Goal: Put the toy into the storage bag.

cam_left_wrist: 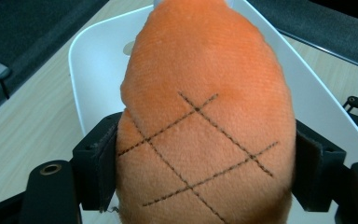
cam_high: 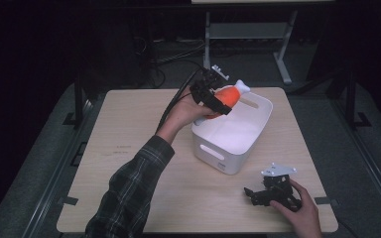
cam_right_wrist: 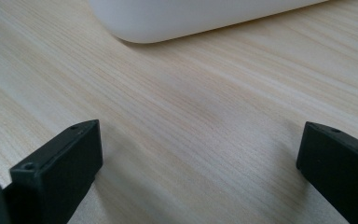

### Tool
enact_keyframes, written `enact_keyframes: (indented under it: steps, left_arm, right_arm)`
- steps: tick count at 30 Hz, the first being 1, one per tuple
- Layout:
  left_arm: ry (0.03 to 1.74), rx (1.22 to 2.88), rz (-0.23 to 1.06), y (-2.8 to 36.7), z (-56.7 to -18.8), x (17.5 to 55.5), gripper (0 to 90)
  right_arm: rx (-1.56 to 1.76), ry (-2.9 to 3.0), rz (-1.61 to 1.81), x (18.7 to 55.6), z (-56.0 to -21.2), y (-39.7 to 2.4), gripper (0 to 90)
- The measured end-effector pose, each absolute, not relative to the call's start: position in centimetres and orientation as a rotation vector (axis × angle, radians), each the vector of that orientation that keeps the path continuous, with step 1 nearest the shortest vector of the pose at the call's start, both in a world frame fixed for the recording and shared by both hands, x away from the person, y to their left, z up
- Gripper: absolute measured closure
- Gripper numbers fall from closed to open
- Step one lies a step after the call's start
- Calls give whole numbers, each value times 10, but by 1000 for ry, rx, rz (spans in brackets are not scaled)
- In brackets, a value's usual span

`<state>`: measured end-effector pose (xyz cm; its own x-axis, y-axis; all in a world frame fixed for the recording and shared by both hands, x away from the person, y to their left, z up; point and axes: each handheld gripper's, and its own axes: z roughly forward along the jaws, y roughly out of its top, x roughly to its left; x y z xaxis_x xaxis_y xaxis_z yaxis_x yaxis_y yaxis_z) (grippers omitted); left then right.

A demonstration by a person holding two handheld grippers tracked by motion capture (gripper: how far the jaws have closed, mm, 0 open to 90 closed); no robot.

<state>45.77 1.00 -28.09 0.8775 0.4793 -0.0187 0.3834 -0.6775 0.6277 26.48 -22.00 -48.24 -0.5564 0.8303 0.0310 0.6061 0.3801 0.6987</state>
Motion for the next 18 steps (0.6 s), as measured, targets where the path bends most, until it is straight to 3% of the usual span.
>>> enact_keyframes:
  steps: [18]
  left_arm:
    - [713,2429,177,-10,-314,465,208]
  right_arm:
    - [1258,2320,968,265,-482,-220,0]
